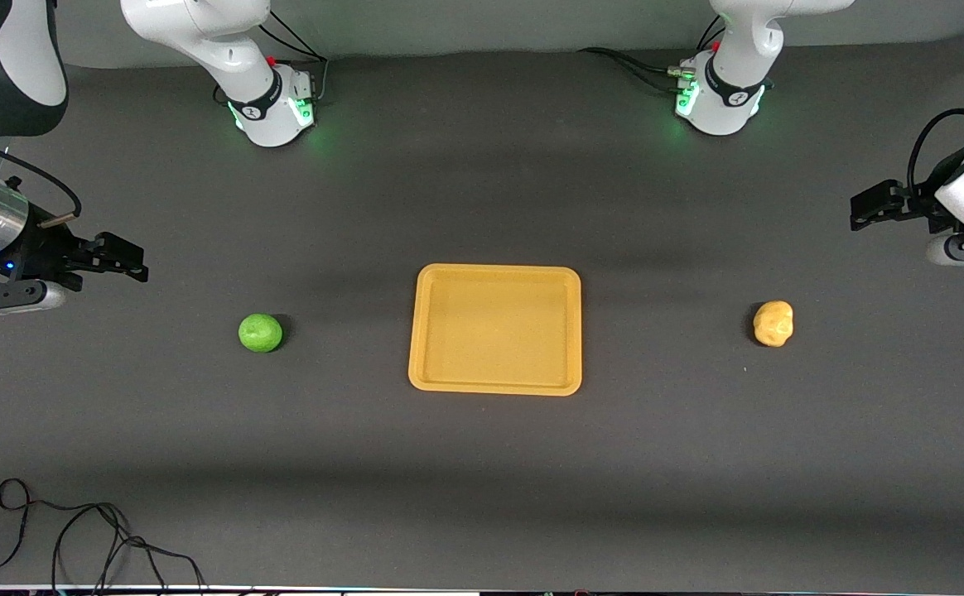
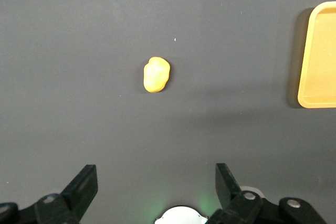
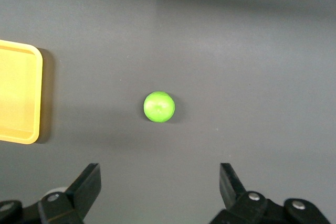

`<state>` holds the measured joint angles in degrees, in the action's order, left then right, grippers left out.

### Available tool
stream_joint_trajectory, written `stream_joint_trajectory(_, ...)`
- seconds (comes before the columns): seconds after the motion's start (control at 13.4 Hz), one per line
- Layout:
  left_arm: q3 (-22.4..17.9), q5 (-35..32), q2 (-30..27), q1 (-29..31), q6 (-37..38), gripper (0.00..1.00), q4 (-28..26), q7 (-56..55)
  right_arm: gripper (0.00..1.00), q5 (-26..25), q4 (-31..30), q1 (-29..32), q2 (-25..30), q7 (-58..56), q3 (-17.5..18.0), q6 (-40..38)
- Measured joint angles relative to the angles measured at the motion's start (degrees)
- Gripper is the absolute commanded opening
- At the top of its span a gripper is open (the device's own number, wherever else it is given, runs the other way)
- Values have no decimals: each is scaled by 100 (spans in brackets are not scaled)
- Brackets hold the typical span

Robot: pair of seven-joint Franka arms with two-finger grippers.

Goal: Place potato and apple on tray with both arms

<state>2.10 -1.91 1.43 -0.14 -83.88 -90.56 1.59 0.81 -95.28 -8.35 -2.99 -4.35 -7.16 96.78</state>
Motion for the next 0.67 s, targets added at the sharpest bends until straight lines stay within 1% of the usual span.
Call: stream_joint_trajectory(0.67, 0, 16, 3, 0, 1, 100, -8, -249, 100, 0, -2, -9, -21, 0, 16, 0)
